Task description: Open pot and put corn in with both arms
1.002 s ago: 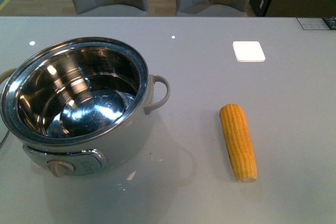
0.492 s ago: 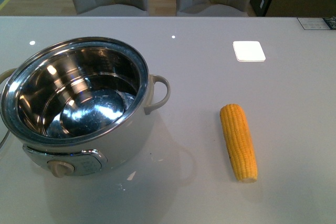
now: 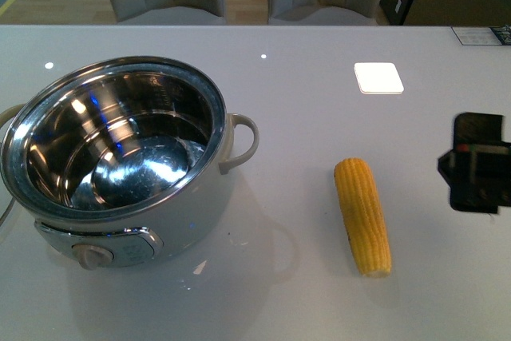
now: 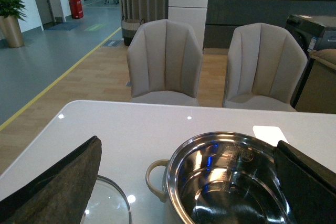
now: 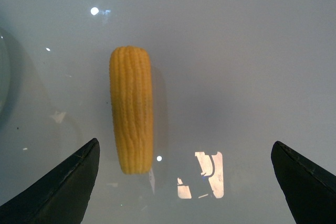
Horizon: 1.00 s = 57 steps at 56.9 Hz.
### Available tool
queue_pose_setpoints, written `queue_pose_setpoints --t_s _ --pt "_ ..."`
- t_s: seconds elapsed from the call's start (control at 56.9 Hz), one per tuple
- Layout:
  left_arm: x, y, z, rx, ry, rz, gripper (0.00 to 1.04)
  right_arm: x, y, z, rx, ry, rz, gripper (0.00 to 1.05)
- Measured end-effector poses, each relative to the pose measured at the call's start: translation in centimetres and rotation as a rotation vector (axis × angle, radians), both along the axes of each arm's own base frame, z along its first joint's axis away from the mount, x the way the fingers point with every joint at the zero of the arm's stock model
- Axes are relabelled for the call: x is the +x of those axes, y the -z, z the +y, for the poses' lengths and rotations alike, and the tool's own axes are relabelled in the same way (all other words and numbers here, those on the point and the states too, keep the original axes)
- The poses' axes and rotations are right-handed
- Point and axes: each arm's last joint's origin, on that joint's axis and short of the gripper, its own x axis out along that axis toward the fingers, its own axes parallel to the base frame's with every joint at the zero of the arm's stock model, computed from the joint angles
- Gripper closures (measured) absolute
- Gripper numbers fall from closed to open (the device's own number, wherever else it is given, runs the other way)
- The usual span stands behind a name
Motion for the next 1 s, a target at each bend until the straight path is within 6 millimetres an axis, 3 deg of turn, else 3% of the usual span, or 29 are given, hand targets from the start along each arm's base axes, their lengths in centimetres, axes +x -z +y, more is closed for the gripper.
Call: queue_pose_setpoints --t_s 0.228,0.299,0.598,1.002 --pt "0.0 0.0 0.0 0.0 0.0 0.0 0.07 5.3 4.0 2.2 0.004 -0.012 0.097 0.09" --pt "0.0 0.0 0.0 0.0 0.0 0.0 0.07 5.7 5.3 2.6 -0.005 -0.02 0.127 0.09" --pt "0.0 0.0 0.0 0.0 0.0 0.0 0.07 8.2 6.9 4.3 -0.007 -0.044 0.151 0.09" --pt "0.0 0.0 0.0 0.0 0.0 0.0 0.07 9.1 11.0 5.3 -0.025 -0.042 0.262 0.09"
